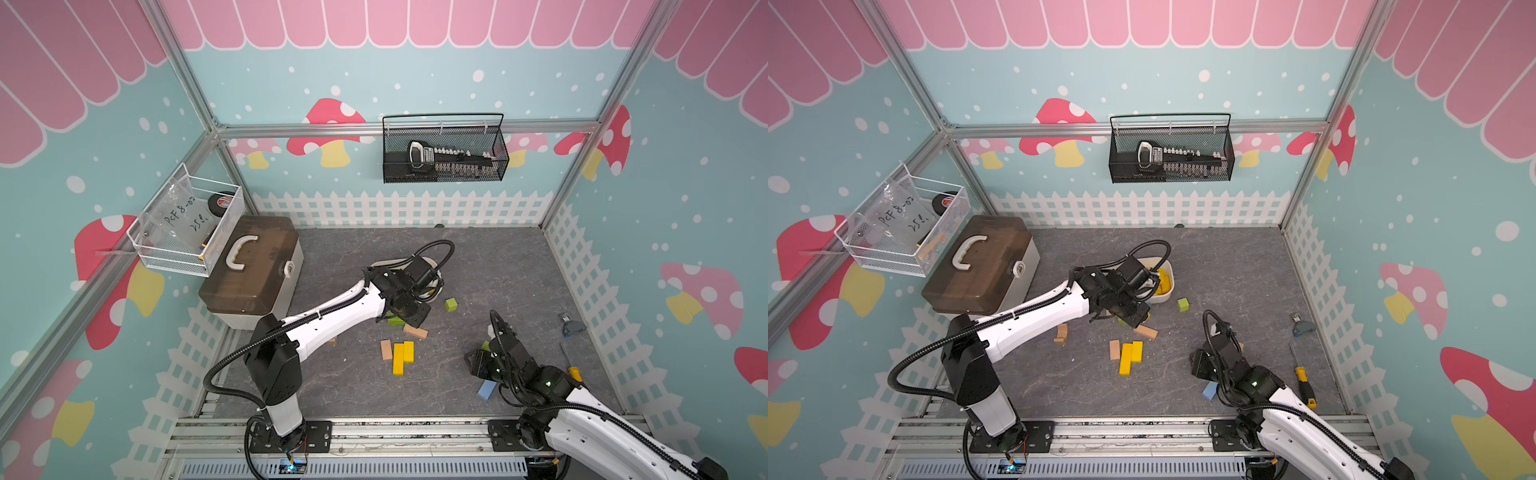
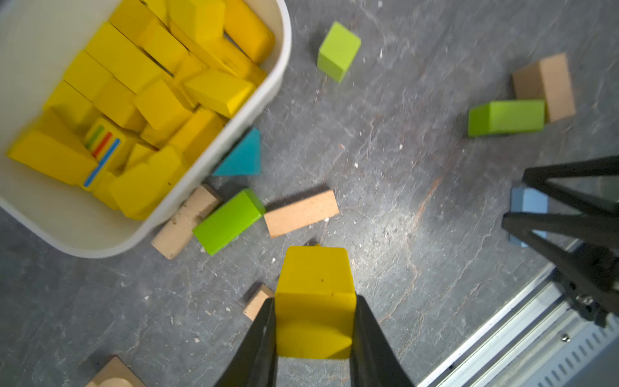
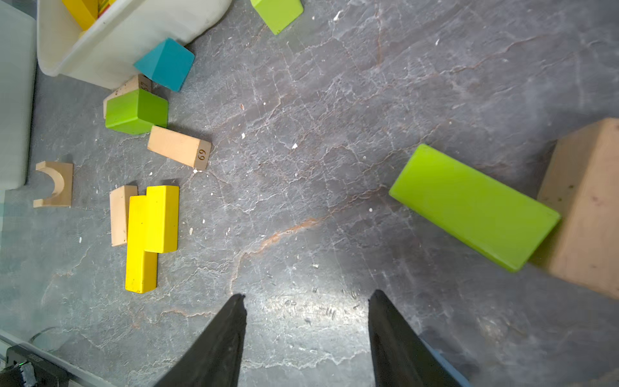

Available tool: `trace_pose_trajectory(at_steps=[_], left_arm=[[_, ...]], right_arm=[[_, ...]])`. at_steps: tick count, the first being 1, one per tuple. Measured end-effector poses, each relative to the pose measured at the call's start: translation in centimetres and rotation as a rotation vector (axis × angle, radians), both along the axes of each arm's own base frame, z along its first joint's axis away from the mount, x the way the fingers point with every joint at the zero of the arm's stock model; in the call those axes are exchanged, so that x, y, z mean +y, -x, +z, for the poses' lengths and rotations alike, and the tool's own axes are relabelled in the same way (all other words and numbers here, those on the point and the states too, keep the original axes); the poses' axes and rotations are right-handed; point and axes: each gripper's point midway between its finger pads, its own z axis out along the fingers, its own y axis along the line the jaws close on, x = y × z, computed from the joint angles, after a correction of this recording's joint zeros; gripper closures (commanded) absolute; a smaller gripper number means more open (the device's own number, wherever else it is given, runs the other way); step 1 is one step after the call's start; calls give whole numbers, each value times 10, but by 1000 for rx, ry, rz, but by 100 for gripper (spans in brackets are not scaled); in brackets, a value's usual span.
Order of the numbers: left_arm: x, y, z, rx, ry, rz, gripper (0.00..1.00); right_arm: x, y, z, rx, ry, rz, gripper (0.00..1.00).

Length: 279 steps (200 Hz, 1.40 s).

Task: Pick out the yellow building blocks
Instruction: Pick up the building block from the center of the board, then place the building block in the storage box.

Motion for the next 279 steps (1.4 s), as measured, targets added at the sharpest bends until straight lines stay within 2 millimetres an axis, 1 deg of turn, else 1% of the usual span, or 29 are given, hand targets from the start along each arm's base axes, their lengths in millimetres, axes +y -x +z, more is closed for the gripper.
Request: trace_pose_trajectory(at_steps=[16,30,46,62,93,123,143,170,198,240,270,279], left_arm=[[4,-21,10,-6,27,30,69],[7,-38,11,-3,32,53,69],[11,-58,5,12,24,82,67],[15,-78,-6,31,8,112,66],[22,-114,-23,56,-20,170,65],[33,-147,-28,48,-27,224,65],[42,-164,-28,43,-25,257,61],[57,-177,-32,50,-31,293,61],[69,-182,-40,69,-46,316,61],[72,-184,-62,111,-67,323,61],[70,-181,-61,120,-55,317,61],[71,-177,-60,126,-53,315,61]], right_arm=[[-2,-1,-2,4,1,-2,40],[-2,-3,-2,8,-2,-4,41],[-2,-5,-4,14,-7,-2,40],[-1,-7,-6,21,-14,0,40],[-2,-8,-11,35,-29,-2,40],[-3,-9,-15,46,-46,-7,40],[-3,-9,-17,49,-55,-10,40],[-4,-11,-16,49,-68,-17,40],[-3,-12,-15,47,-79,-19,40],[-3,-12,-17,50,-86,-20,39],[-3,-11,-20,60,-86,-21,39],[-3,-11,-20,63,-87,-19,39]])
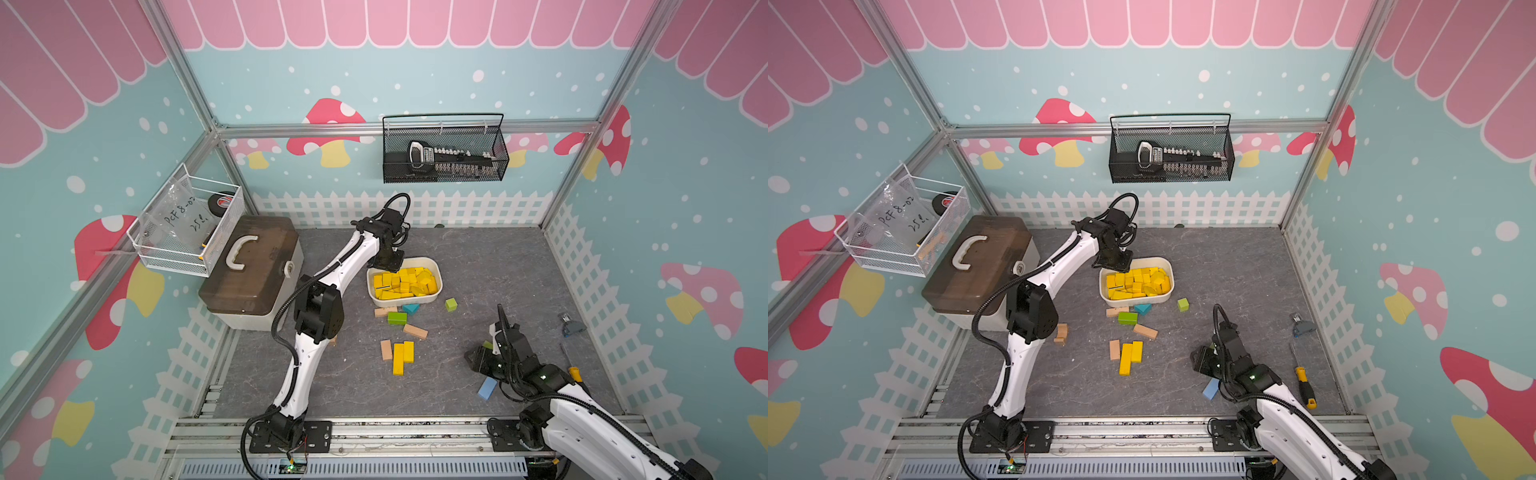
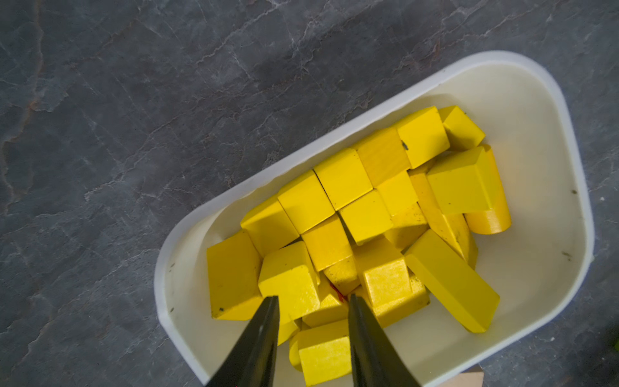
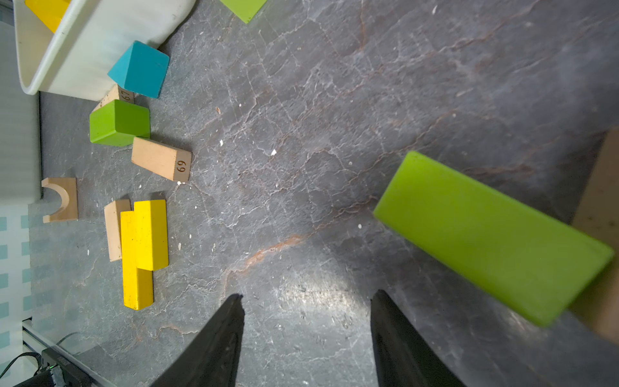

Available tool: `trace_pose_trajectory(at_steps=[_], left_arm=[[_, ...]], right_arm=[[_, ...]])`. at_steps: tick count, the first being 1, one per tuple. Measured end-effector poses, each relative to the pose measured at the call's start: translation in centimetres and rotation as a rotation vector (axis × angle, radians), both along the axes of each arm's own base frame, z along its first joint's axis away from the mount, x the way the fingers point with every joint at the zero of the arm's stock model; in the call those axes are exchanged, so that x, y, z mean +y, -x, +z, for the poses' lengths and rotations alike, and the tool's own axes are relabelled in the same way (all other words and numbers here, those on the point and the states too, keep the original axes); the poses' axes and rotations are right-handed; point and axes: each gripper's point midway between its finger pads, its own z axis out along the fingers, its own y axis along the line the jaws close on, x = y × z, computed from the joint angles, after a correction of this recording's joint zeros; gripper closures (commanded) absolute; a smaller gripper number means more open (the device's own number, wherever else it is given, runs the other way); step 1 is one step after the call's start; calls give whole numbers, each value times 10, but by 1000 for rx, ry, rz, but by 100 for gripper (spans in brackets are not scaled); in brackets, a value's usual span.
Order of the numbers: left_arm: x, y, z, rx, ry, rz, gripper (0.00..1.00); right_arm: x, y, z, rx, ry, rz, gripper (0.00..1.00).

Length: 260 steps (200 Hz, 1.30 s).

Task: Pick out the yellow building blocks
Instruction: Place the building block in the storage box, then pick up the building block from the center of the board.

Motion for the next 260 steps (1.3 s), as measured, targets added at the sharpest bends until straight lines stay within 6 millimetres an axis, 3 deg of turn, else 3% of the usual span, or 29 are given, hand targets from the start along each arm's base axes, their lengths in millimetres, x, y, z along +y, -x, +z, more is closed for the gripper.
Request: trace_pose_trajectory(at_steps=[27,52,77,97,117,161,194,219,260], left_arm=[[7,22,8,19,7,0,60],[9,50,31,-7,34,-13,55],[-1,93,54,-63,72,-56,51],[-14,131,58,-78,101,-98,49],[-18,163,44,-59,116,-117,42],[-19,227,-13,47,104,-105,40],[-21,273,-38,113,107,-96,38],[-24,290,-40,118,123,-69,38],[-16,292,-53,128,101,11,38]], right_arm=[[1,0,0,-2,-6,3,39],[2,0,1,-5,-11,5,37],[2,2,0,5,-9,13,35],[1,4,2,14,1,27,34],[1,4,0,14,12,40,33],[2,7,-13,57,49,75,31],[4,4,-2,7,25,84,30],[4,2,9,-38,5,81,30],[1,2,12,-52,6,66,29]])
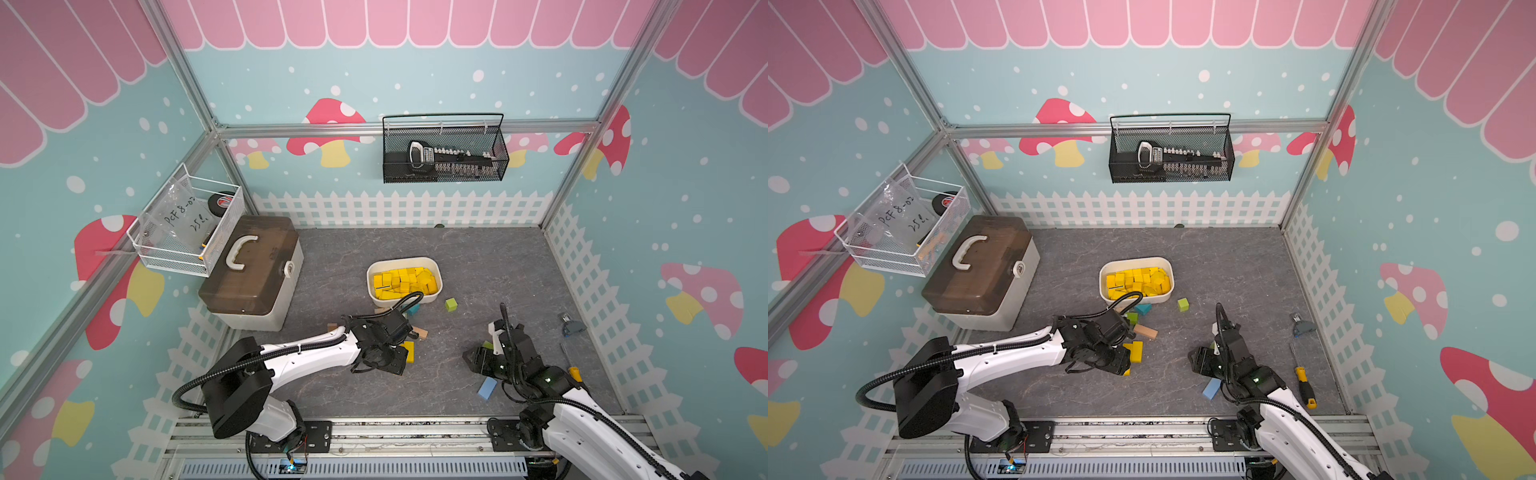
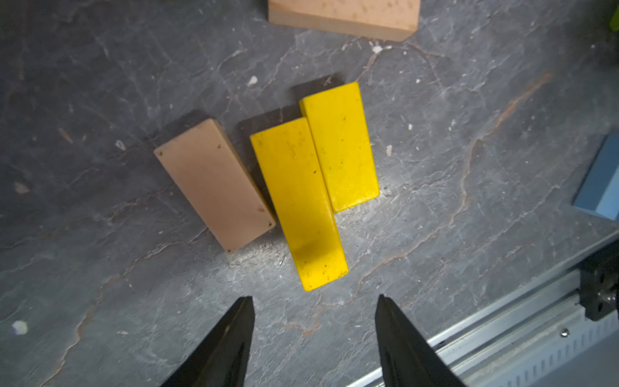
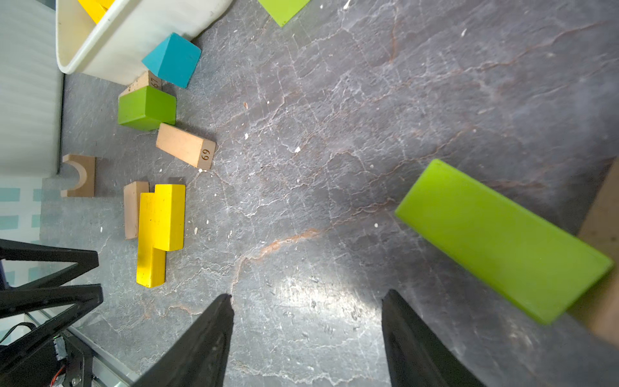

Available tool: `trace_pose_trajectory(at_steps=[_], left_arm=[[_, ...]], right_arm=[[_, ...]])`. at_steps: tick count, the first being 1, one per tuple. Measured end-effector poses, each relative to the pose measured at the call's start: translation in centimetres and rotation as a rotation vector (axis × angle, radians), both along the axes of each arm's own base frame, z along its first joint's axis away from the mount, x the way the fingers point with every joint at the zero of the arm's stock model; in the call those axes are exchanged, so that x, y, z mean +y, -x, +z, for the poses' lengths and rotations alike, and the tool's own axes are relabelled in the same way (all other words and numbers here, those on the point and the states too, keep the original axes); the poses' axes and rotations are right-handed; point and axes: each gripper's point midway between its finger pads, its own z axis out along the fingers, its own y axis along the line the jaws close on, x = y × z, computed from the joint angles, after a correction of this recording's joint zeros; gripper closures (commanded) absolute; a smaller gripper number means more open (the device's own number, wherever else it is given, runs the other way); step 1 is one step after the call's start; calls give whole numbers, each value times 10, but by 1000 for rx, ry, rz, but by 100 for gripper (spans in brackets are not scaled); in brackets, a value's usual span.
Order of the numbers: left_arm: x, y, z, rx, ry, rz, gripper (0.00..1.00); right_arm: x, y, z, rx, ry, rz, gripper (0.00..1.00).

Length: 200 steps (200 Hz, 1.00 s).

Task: Pick out the yellow building blocks
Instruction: Pick up the building block from the center of the board.

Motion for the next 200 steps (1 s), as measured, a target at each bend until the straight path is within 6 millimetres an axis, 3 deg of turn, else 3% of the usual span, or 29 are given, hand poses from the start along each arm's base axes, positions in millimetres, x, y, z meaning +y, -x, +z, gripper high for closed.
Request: trace_pose_trajectory(at_steps=[50,86,134,155,200], left_arm=[[-5,-4,-29,50,-66,18,38],[-11,-11,-38,58,-96,19,39],[-18,-31,-39,38,-102,15,53],[-15,-38,-39,36,-103,21,57],[-12,-40,-39,28,-107,-1,66]], right_arm=[[-3,1,-9,36,27,-8,28],[-2,0,-14,55,32,-11,28],[-5,-2,-14,33,54,-8,26],[-6,-7,-7,-18,94,34,25],[-6,-26,30,-196,166,105,22]])
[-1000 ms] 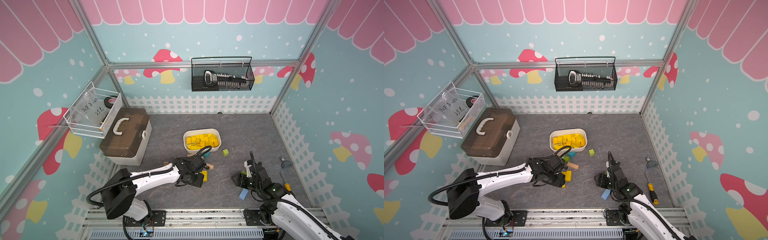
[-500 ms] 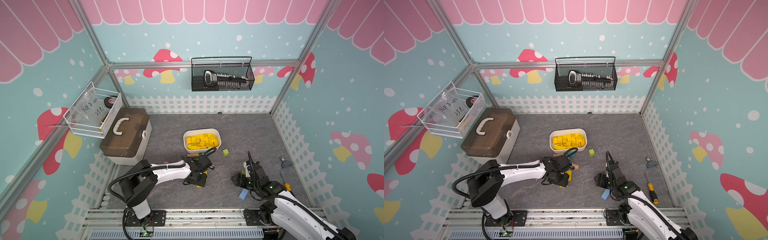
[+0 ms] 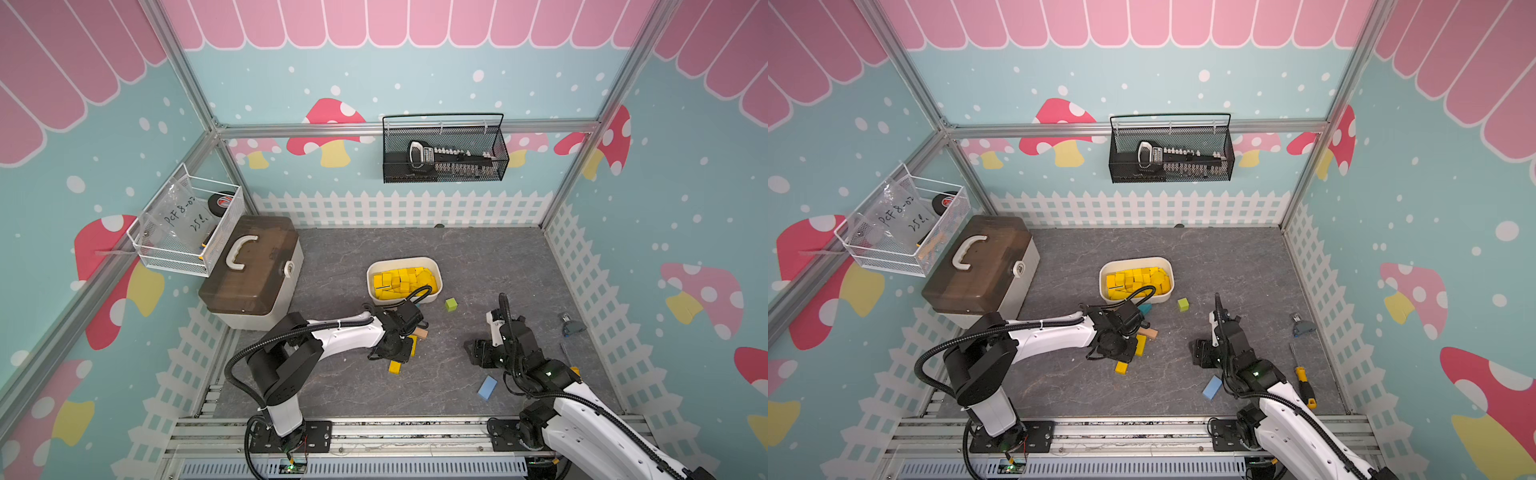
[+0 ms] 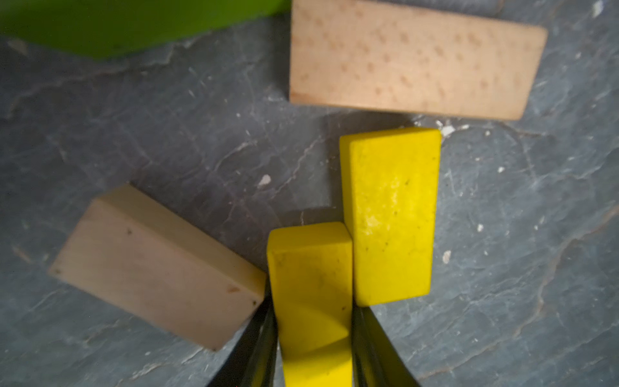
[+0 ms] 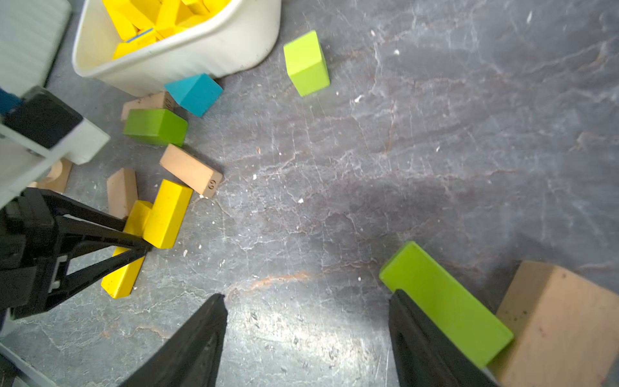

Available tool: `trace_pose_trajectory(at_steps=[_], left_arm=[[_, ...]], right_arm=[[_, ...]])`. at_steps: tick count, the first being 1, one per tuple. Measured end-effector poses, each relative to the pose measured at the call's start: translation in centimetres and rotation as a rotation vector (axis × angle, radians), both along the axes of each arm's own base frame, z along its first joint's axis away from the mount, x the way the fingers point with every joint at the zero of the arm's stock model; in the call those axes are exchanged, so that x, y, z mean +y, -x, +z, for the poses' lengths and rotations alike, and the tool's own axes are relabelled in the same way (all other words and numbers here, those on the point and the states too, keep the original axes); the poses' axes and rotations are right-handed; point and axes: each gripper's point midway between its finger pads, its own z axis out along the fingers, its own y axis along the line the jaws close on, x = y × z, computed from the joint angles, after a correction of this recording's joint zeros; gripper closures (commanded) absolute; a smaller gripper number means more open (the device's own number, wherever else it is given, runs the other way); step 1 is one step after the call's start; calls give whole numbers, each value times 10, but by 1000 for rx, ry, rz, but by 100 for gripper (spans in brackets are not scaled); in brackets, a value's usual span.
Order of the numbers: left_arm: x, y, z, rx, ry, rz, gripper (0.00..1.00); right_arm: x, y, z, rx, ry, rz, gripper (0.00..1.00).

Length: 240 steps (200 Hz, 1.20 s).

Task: Pick out the yellow building blocks
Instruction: Pick up the building block from the center of the board, then place the building block in the storage box.

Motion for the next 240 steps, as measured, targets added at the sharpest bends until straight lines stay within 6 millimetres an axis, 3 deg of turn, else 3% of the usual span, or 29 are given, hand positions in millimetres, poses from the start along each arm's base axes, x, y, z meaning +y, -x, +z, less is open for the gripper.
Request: trace_pose_trajectory(at_steps=[66,143,197,240], left_arm=[[1,-3,12,-22,15,-26,68],[-9,-33,78,-136,113,-32,68],[-13,-74,133,-229,184,-17,68],[-19,-102,152,-246,206,-17,68]], right_arm=[[-1,-1,8,-50,17,23,20],[-2,-2,11,-69,16,20,19],[-2,-1,7,-51,25,21,19],[-5,-2,12,-81,23,6,19]])
